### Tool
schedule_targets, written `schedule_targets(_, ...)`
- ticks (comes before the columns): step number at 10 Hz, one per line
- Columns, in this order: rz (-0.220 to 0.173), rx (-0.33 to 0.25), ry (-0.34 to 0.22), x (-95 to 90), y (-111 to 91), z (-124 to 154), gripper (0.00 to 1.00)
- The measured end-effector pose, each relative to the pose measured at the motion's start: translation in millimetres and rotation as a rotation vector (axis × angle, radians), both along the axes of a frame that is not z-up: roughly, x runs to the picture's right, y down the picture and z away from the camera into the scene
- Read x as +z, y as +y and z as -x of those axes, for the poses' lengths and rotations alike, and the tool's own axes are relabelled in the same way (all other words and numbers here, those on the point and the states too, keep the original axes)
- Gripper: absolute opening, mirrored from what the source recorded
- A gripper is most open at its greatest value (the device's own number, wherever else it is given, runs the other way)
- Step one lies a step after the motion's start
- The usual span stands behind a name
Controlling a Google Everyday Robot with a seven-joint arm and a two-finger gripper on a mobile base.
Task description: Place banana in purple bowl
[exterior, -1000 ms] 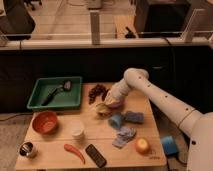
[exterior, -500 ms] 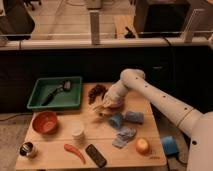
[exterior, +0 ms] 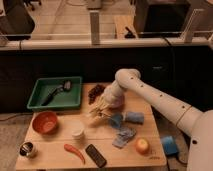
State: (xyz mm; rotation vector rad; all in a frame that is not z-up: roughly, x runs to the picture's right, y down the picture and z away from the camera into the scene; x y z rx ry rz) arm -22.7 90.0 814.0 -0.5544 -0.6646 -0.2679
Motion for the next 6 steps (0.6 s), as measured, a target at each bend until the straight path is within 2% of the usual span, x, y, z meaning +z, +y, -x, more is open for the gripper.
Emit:
schedule_targets(2, -0.002, -0.012, -0.010, -6.3, 1, 8, 0.01)
schedule_targets(4, 0.009, 0.060, -0.027, -3.5, -9, -1, 0.00)
schedule_targets(6, 0.018, 0.123, -0.029, 12.8, -26, -10, 0.00)
